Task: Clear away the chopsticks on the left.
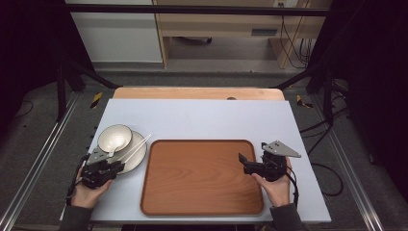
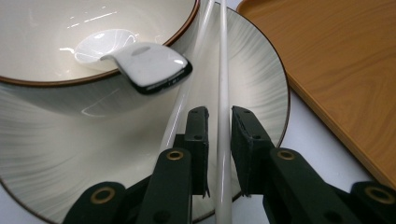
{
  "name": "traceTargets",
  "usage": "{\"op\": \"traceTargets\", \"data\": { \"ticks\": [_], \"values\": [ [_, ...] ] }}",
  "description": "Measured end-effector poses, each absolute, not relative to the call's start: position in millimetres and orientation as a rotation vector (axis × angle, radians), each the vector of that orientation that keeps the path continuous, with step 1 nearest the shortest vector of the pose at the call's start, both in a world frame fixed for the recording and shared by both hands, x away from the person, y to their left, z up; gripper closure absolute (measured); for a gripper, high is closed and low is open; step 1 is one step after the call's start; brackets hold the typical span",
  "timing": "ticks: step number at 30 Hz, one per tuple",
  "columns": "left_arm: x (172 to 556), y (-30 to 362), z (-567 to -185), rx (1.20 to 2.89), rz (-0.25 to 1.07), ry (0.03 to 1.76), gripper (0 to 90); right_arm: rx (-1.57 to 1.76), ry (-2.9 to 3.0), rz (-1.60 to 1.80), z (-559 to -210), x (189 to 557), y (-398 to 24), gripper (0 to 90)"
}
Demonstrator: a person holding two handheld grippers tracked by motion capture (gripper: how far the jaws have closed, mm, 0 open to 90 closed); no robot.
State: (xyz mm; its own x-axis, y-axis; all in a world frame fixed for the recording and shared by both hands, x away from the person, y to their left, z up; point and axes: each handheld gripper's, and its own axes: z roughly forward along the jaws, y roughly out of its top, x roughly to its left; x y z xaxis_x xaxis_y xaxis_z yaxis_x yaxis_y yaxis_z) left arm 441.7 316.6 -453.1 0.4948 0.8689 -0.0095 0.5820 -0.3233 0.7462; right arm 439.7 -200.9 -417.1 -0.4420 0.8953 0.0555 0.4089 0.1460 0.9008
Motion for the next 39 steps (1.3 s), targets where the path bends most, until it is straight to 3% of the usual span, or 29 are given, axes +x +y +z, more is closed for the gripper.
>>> {"op": "traceTargets", "data": {
  "ticks": [13, 39],
  "values": [
    [447, 309, -455, 2.047, 0.488, 1.217, 83.8, 1.244, 1.92, 1.267, -416, 439, -200, 7.9],
    [408, 254, -430, 1.878, 0.544, 1.258, 84.2, 1.241, 1.891, 1.277, -411, 437, -205, 6.2]
  ]
}}
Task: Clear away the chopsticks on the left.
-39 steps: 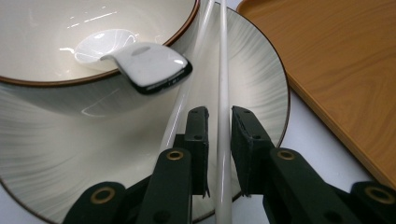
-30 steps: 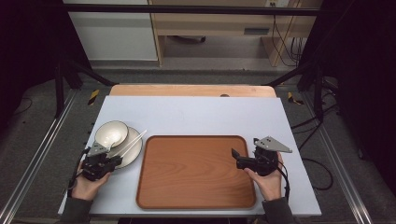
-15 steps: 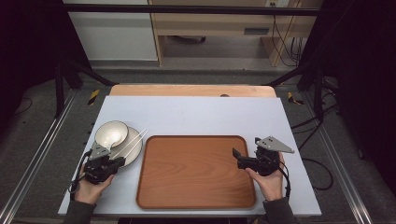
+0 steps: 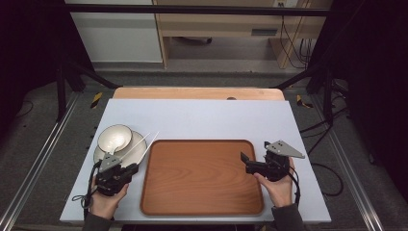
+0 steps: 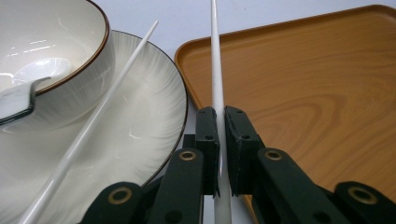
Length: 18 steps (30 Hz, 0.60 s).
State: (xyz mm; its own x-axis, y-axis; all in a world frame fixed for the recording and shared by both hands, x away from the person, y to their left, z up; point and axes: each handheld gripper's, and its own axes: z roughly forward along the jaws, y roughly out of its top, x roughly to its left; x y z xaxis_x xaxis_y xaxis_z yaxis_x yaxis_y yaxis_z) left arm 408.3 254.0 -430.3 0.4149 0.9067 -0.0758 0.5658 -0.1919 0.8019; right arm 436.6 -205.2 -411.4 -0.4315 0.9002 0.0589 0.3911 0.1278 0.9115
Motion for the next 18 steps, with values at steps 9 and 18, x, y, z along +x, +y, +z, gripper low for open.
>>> {"op": "traceTargets", "data": {
  "ticks": [9, 18],
  "values": [
    [400, 227, -425, 1.806, 0.612, 1.334, 84.2, 1.245, 1.883, 1.277, -410, 436, -207, 6.0],
    [391, 208, -427, 1.729, 0.653, 1.375, 84.2, 1.239, 1.882, 1.282, -410, 435, -208, 6.0]
  ]
}}
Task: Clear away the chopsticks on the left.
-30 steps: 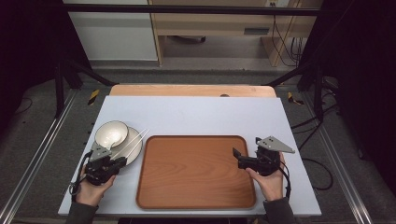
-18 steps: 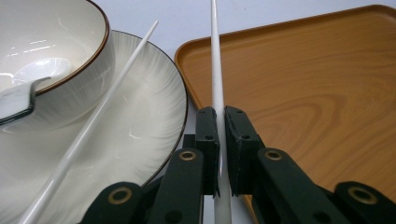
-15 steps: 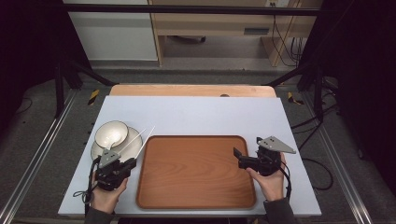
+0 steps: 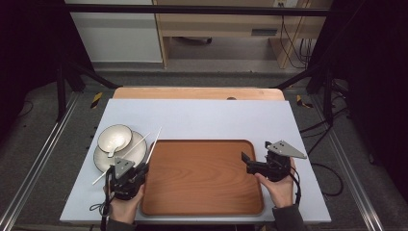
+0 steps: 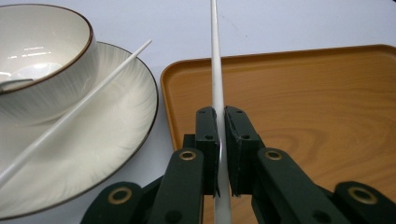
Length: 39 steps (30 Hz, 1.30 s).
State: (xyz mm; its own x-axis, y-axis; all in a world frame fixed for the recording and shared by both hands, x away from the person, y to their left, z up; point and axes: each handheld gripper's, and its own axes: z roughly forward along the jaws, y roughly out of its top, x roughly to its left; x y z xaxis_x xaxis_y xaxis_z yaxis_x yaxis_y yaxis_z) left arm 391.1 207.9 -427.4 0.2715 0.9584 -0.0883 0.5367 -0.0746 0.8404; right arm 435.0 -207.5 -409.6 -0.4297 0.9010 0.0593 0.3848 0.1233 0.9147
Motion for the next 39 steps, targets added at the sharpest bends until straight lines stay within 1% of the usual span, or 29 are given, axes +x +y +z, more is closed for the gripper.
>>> {"op": "traceTargets", "data": {
  "ticks": [11, 15, 22, 32, 39],
  "values": [
    [380, 197, -451, 1.618, 0.648, 1.453, 84.2, 1.238, 1.908, 1.273, -412, 437, -203, 6.2],
    [378, 194, -458, 1.603, 0.644, 1.461, 84.2, 1.237, 1.907, 1.276, -412, 436, -203, 6.3],
    [379, 190, -475, 1.6, 0.65, 1.511, 84.2, 1.24, 1.909, 1.272, -413, 437, -203, 6.3],
    [386, 189, -482, 1.616, 0.634, 1.567, 84.1, 1.237, 1.915, 1.265, -413, 437, -203, 6.3],
    [389, 187, -482, 1.664, 0.624, 1.593, 83.9, 1.24, 1.919, 1.262, -413, 437, -202, 6.2]
  ]
}}
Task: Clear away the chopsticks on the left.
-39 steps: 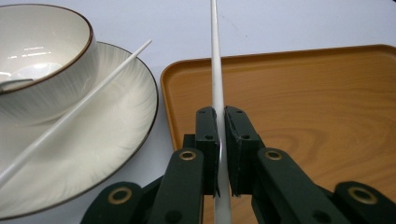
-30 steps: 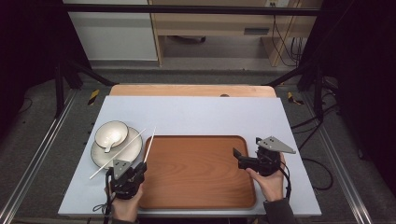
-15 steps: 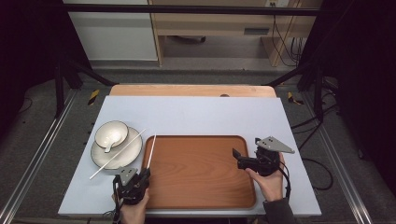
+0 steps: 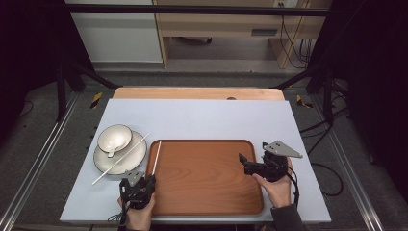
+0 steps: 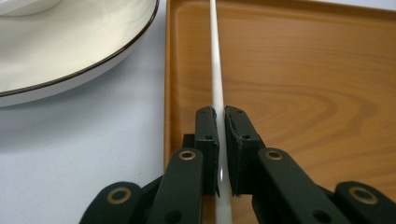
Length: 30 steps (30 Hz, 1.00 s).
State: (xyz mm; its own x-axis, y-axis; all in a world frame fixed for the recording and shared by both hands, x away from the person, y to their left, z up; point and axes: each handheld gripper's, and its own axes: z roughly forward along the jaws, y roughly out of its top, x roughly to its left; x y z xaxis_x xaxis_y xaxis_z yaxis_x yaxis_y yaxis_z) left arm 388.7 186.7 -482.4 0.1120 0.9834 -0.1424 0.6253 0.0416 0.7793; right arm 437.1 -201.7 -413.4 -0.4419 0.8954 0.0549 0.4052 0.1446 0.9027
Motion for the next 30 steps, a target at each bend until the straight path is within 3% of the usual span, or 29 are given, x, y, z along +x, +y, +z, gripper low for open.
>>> {"op": "traceTargets", "data": {
  "ticks": [16, 26, 30],
  "values": [
    [393, 186, -480, 1.705, 0.616, 1.584, 81.1, 1.234, 1.917, 1.265, -413, 437, -203, 6.2],
    [394, 200, -453, 1.713, 0.606, 1.448, 67.7, 1.239, 1.901, 1.278, -411, 435, -205, 6.2],
    [396, 205, -441, 1.747, 0.628, 1.35, 58.4, 1.241, 1.903, 1.28, -411, 435, -206, 6.2]
  ]
}}
